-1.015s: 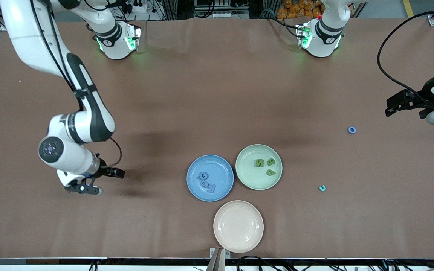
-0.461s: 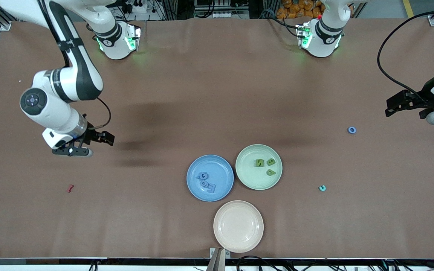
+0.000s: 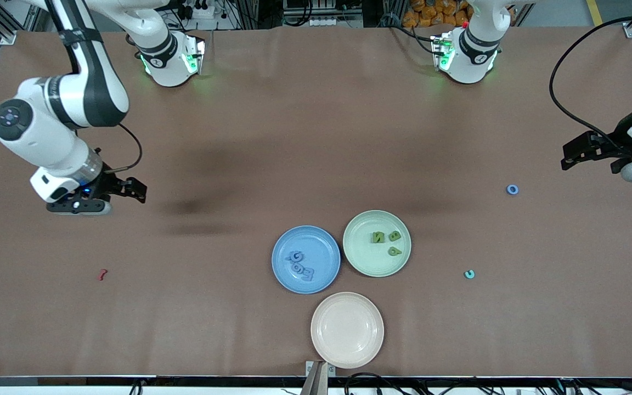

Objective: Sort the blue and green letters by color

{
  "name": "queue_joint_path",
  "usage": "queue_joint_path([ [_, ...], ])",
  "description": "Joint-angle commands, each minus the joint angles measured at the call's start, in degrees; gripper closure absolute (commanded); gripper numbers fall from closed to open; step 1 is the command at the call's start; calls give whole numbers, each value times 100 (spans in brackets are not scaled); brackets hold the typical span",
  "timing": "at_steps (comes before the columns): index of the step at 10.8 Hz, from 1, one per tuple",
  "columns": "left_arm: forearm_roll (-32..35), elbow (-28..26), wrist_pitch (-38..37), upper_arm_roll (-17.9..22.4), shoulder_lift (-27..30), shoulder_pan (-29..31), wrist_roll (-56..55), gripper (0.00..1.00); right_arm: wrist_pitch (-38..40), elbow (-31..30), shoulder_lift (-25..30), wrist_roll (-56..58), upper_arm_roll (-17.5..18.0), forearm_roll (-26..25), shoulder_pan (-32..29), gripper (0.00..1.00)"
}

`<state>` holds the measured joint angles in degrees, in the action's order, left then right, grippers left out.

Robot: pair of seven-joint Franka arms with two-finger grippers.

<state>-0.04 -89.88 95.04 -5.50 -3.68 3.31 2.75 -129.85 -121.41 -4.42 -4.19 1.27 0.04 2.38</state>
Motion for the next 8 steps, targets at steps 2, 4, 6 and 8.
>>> queue_joint_path([
  [2, -110, 67, 5, -4, -10, 21, -73, 0, 1713, 1345, 178, 199, 84, -57, -265, 0],
  [4, -110, 67, 5, -4, -19, 30, -73, 0, 2286, 1820, 265, 286, 57, -65, -265, 0],
  [6, -119, 67, 14, -4, -19, 30, -73, 0, 3286, 2662, 240, 410, 57, -65, -308, 0],
  [8, -128, 58, 14, -4, -19, 30, -73, 0, 3746, 3139, 240, 550, -30, -65, -300, 0],
])
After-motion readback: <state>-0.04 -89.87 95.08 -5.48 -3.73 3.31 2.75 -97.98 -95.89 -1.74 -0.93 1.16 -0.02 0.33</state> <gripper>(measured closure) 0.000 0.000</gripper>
